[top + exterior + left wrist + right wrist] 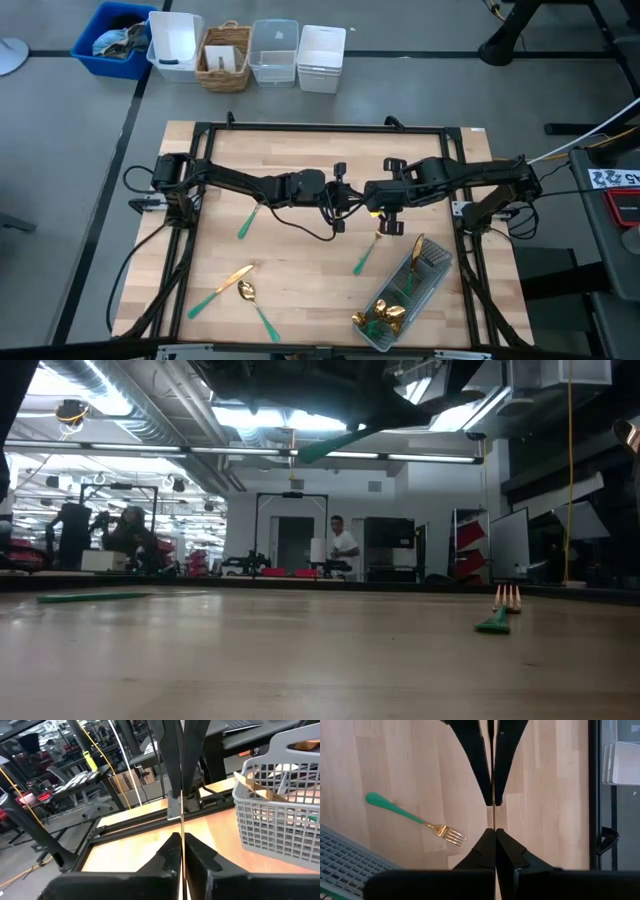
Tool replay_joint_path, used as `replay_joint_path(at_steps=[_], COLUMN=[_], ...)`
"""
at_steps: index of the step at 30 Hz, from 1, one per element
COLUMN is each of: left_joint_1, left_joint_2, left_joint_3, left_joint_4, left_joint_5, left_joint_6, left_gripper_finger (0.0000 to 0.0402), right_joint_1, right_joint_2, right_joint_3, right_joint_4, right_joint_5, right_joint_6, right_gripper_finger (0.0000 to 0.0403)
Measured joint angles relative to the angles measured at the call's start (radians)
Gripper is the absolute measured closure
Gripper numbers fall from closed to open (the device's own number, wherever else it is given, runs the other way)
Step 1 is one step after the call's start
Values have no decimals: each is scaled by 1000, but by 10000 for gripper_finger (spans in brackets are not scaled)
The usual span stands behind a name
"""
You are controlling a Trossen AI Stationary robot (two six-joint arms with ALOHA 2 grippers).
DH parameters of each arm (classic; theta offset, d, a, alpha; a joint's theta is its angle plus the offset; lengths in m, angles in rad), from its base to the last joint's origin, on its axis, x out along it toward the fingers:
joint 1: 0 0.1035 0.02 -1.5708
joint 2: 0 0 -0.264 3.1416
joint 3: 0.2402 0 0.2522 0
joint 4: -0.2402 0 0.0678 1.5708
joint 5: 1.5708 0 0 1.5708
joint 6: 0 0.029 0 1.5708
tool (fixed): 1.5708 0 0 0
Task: Sort silverware
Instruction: Put the top right table knife into the utensil organizer
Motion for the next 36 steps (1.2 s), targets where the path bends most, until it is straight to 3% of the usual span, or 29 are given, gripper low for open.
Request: replay_joint_path(at_steps=[14, 25, 29, 36], left_joint_1=[1, 60, 104, 184], left_joint_2=[0, -1, -1, -1], left_joint_3=[-1, -1, -1, -1], left_joint_4=[4, -1, 28, 117], left_joint_5=[-4, 0, 62, 135], left_joint_6=[-34, -183, -274, -448], left_gripper_finger=[400, 401, 401, 401], right_joint_1=[0, 58, 107, 194], right_joint_2=[0, -97, -150, -276], right_joint_3=[0, 1, -8, -197], right_joint_4=[19, -40, -85, -50], right_joint_5=[16, 243, 372, 516], right_joint_6=[43, 82, 176, 340], right_gripper_finger=[345, 359, 359, 359])
